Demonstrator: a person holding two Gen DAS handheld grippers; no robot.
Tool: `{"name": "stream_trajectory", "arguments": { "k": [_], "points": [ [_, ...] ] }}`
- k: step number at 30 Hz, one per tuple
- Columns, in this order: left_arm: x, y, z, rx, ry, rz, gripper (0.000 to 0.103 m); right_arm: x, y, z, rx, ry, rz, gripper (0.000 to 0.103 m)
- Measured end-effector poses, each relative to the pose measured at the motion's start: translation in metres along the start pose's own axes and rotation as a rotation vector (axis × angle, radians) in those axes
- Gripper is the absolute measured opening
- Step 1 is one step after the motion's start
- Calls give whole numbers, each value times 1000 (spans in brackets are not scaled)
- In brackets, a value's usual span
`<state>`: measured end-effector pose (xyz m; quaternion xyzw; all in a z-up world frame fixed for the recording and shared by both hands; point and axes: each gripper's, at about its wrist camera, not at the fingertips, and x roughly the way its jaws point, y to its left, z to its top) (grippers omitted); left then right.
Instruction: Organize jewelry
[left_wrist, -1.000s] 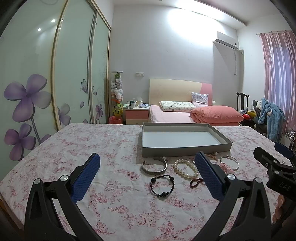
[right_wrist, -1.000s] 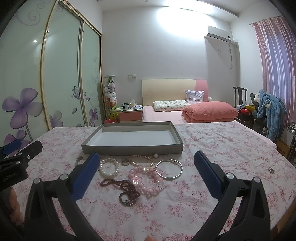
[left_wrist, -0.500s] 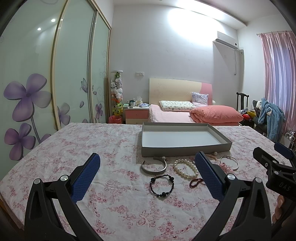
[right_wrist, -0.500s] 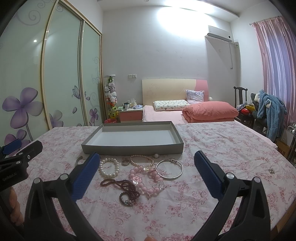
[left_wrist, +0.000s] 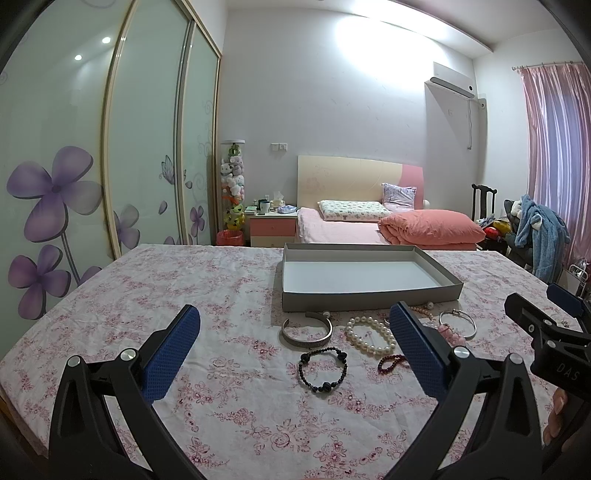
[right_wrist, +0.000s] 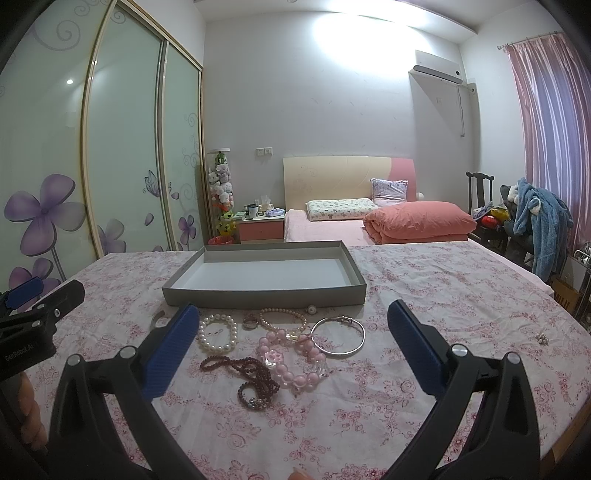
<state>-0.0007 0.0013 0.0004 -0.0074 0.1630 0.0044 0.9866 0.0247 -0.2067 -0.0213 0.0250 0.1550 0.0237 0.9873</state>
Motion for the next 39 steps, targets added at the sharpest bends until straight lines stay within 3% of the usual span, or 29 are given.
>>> {"name": "stream_trajectory", "arguments": {
  "k": [30,36,39],
  "points": [
    [1,1,-1,-1,6,1,101,2,-1,-2,2,6,0,99],
    [11,0,-8,11,67,30,101,12,-10,-6,20,63,0,99],
    [21,1,-12,13,127,35,101,30,-18,-14,36,144,-3,99]
  ]
}}
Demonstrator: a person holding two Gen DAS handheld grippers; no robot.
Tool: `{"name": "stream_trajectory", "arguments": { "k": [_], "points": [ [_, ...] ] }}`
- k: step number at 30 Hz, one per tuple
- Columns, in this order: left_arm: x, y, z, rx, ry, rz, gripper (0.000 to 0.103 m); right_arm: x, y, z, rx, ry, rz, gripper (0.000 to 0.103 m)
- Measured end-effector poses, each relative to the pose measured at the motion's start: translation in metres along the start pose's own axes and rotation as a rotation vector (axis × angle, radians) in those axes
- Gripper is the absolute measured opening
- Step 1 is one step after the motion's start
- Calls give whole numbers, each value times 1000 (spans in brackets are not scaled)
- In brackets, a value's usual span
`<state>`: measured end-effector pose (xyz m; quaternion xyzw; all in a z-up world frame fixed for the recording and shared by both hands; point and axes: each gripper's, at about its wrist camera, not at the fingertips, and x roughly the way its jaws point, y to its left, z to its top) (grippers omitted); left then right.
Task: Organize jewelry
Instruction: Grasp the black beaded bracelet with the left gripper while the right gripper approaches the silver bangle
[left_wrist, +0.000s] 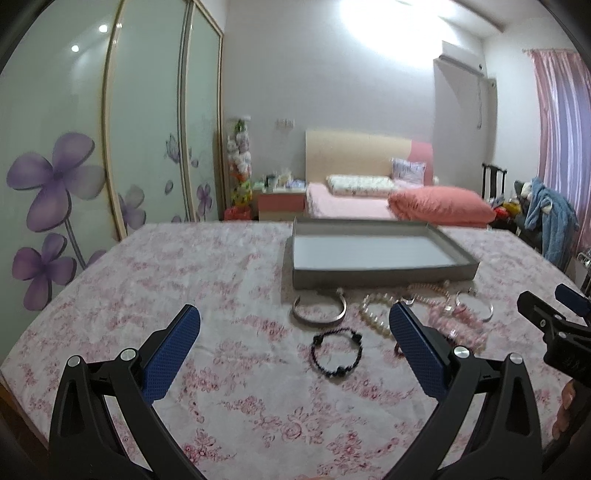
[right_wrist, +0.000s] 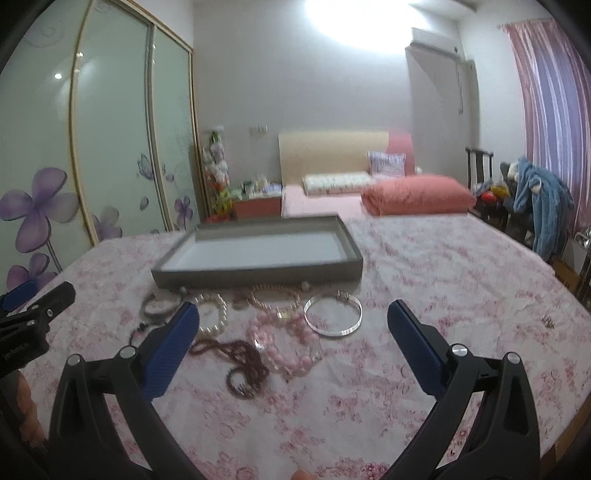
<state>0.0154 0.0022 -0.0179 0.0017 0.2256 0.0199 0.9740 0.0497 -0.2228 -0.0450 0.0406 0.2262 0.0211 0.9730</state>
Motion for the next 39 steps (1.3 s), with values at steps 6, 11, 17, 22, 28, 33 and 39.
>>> {"name": "stream_trajectory", "arguments": {
  "k": [6,11,17,22,28,33,39],
  "points": [
    [23,5,-3,13,132,-18,101,38,-23,9,31,157,-54,97],
    [34,4,-5,35,194,-49,101,76,-40,19,12,266,-77,82],
    [49,0,-6,69,264,-43,101,102,-46,7,-65,412,-74,79],
    [62,0,-8,72,304,-47,101,107,-47,-4,-85,467,-76,80],
    [71,-3,-9,82,334,-48,101,129,-41,4,-79,472,-50,80],
    [80,-3,-10,86,370,-57,101,144,-33,12,-76,478,-35,81],
    [92,-6,-9,90,402,-67,101,146,-36,14,-87,456,-16,72]
  ]
}}
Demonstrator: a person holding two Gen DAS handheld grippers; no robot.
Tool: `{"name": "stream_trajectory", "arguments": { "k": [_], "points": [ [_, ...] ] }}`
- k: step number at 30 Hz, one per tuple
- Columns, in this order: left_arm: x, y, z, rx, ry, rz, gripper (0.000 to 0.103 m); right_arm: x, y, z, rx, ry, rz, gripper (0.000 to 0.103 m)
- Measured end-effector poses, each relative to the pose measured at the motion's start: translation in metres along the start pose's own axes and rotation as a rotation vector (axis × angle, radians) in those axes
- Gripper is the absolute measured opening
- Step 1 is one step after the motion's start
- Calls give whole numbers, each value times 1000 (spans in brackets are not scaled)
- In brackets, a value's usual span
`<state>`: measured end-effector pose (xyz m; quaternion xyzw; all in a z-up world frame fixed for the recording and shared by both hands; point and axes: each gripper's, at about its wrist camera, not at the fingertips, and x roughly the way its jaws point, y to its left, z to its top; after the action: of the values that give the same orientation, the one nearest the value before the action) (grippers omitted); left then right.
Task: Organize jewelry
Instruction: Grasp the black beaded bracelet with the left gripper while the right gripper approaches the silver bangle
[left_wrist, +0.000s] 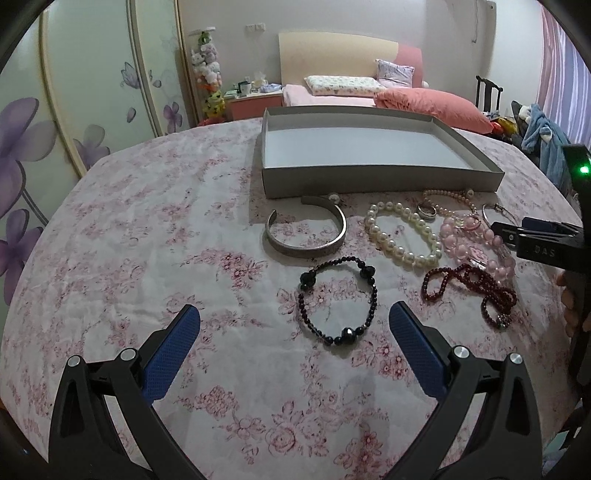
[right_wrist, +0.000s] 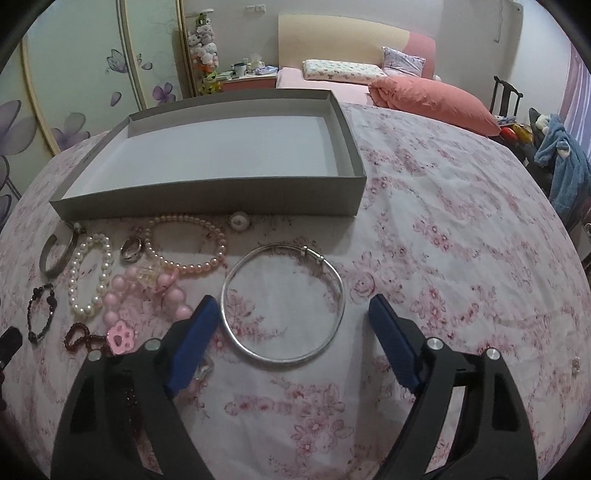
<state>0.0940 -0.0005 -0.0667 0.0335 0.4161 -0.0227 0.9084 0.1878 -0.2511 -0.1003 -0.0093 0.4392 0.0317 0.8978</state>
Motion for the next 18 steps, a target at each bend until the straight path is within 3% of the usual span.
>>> {"name": "stream_trajectory", "arguments": {
  "k": [1,7,18],
  "points": [
    [2,0,1,-3,8,-3,101,0,0,3,0,-2,-2,67],
    [10,-1,4,-18,32,-24,97,1,-2,3,1,-4,0,67],
    [19,10,7,-75,66,-65,45,1,-1,1,1,-4,-1,67]
  ]
}}
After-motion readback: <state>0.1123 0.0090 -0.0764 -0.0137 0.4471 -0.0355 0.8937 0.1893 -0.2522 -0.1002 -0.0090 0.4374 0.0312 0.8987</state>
